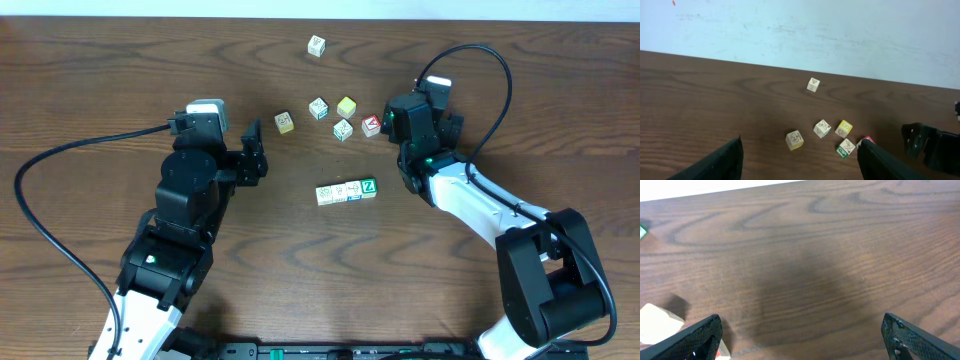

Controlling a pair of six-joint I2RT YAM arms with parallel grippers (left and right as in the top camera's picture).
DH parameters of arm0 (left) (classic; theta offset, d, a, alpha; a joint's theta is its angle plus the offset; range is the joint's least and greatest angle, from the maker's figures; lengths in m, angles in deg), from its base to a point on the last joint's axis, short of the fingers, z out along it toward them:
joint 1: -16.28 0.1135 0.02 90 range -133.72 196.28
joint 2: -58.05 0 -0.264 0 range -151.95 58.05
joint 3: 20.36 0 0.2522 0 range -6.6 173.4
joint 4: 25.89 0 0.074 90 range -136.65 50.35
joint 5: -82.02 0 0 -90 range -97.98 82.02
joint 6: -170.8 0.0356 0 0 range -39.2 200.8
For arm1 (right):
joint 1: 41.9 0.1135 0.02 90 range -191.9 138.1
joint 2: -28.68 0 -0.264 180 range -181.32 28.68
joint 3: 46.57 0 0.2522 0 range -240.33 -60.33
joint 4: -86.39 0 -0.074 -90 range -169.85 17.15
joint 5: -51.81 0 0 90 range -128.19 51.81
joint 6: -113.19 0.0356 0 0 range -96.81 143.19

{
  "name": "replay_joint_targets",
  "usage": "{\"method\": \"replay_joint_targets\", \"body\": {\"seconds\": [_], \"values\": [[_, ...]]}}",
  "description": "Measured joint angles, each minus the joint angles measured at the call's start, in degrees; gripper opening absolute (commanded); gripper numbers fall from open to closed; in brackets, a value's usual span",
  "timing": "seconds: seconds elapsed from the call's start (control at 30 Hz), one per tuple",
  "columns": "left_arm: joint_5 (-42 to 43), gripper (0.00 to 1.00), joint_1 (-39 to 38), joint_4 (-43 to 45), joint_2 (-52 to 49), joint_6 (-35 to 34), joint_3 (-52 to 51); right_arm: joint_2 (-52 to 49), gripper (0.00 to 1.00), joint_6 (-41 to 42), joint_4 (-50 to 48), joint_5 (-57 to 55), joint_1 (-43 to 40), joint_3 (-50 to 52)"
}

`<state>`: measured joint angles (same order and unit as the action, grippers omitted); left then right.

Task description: Lift 4 blocks

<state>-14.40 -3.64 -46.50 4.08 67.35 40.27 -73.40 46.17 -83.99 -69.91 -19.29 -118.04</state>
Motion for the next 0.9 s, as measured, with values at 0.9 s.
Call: {"method": "replay_joint_targets", "body": {"seconds": [0.9], "values": [[-7.0, 0.74, 0.5, 4.5, 0.0, 7.1, 0.0, 0.0, 0.99, 0.0, 0.9, 0.0, 0.0, 0.0]]}}
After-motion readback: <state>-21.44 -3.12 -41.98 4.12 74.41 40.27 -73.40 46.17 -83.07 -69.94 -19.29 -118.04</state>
